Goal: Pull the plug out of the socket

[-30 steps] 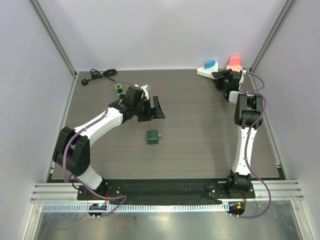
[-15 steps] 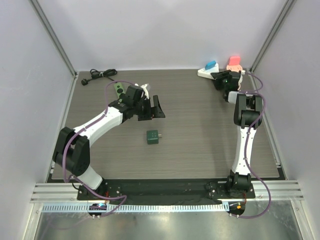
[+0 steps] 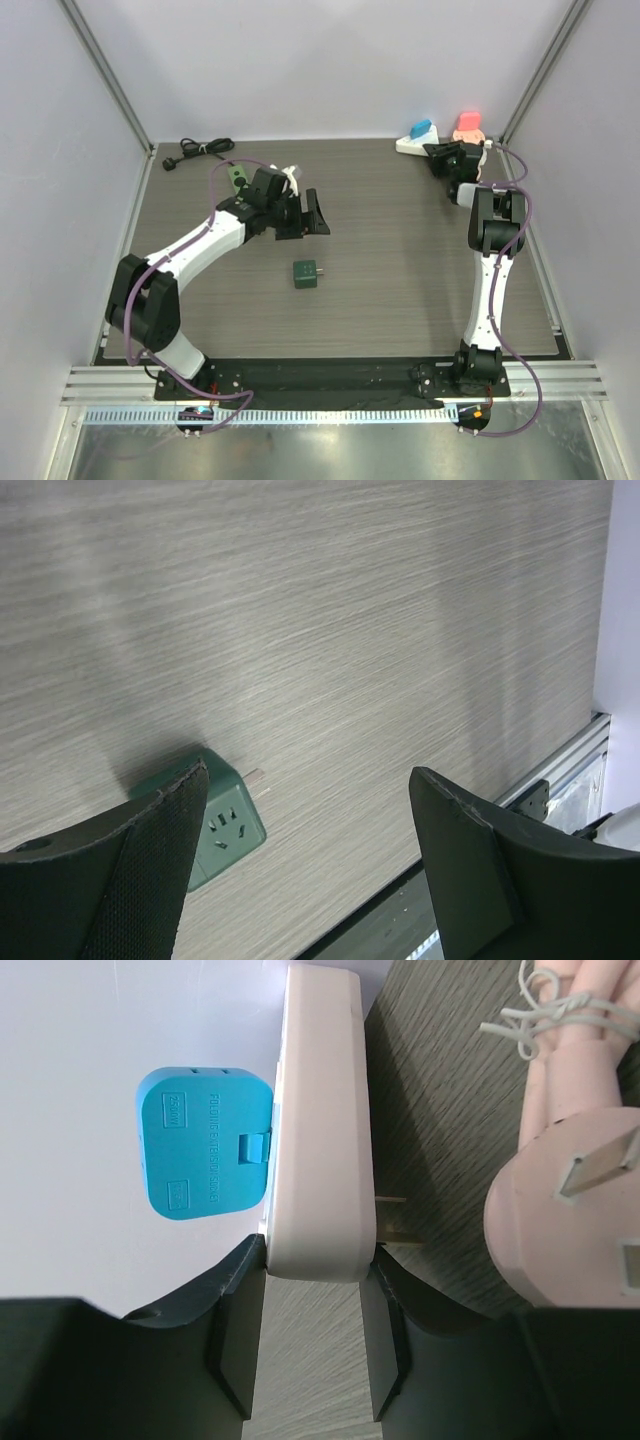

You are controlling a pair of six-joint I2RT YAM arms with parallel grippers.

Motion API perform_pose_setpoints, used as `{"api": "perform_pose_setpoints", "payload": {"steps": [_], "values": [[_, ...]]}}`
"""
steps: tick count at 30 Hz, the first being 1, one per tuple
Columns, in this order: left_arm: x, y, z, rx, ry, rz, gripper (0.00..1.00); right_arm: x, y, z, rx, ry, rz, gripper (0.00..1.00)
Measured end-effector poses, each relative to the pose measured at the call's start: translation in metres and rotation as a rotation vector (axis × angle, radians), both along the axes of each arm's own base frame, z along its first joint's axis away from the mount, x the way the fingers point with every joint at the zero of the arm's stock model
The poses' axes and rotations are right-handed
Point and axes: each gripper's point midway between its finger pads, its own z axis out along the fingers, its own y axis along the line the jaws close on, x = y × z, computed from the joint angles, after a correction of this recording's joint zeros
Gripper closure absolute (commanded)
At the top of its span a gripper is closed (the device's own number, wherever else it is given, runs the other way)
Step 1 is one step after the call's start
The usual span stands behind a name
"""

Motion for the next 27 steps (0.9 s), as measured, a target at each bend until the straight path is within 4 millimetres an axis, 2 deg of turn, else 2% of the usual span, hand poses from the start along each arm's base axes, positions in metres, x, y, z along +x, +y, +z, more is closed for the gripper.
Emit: {"api": "perform_pose_setpoints", "payload": {"steps": [7, 12, 17, 21, 23, 27], "values": [[0.022, -0.009, 0.037, -0.007, -0.087, -0.022, 0.19, -0.010, 0.005, -0.006, 0.012, -0.033, 0.036, 0.99], [0.036, -0.020, 0.042, 0.047, -0.105, -0.054, 0.18, -0.043, 0.023, -0.012, 0.065, -0.049, 0.080, 0.99], [0.056, -0.050, 0.053, 0.080, -0.137, -0.107, 0.18, -0.075, 0.059, -0.008, 0.061, -0.028, 0.156, 0.99], [0.071, -0.071, 0.067, 0.089, -0.199, -0.137, 0.12, -0.099, 0.080, -0.001, 0.044, -0.018, 0.218, 0.99], [0.081, -0.081, 0.074, 0.085, -0.235, -0.144, 0.12, -0.101, 0.086, 0.003, 0.038, -0.027, 0.241, 0.99], [0.124, -0.115, 0.081, 0.065, -0.350, -0.152, 0.13, -0.100, 0.084, 0.005, 0.049, -0.034, 0.240, 0.99]]}}
